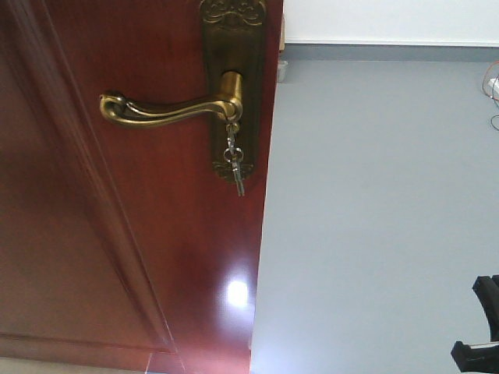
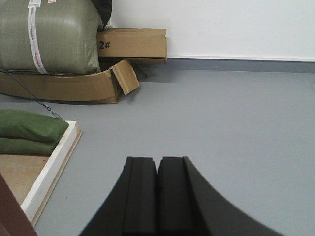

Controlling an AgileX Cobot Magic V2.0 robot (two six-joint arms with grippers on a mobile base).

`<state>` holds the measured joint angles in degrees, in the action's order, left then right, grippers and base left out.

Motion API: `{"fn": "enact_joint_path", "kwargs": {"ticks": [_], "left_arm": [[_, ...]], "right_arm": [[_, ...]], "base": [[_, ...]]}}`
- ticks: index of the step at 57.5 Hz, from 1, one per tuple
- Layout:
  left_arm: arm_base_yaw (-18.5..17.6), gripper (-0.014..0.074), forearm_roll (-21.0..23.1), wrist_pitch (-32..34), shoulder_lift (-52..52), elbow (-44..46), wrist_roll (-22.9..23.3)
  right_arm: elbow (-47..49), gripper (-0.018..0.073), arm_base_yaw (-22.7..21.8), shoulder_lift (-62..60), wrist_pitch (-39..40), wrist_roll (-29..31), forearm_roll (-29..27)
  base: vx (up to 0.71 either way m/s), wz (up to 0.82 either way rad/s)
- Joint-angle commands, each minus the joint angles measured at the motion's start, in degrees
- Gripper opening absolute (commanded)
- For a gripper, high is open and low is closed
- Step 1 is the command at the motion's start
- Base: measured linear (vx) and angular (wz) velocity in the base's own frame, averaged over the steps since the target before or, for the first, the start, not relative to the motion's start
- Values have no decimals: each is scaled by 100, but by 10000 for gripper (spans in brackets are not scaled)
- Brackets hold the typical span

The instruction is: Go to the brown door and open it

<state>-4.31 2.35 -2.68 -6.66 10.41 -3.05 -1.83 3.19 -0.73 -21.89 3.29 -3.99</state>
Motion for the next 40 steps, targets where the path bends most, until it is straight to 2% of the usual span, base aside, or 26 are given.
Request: {"fn": "enact_joint_path", "kwargs": {"ticks": [1, 5, 11, 15, 40], "left_arm": [[12, -3, 29, 501, 302, -309, 305], [12, -3, 24, 563, 537, -672, 551], [12, -3, 24, 762, 760, -1108, 579], [12, -3, 1, 551, 820, -1092, 511], [12, -3, 23, 604, 812, -1092, 431]], "right_arm": [[-19, 0, -9, -32, 446, 49, 36], [-19, 0, -9, -32, 446, 49, 36], [-19, 0, -9, -32, 446, 49, 36], [-19, 0, -9, -32, 447, 49, 41], [-19, 0, -9, -32, 466, 49, 41]], "base": [[0, 0], [0, 0], [0, 0], [0, 0], [0, 0]]}}
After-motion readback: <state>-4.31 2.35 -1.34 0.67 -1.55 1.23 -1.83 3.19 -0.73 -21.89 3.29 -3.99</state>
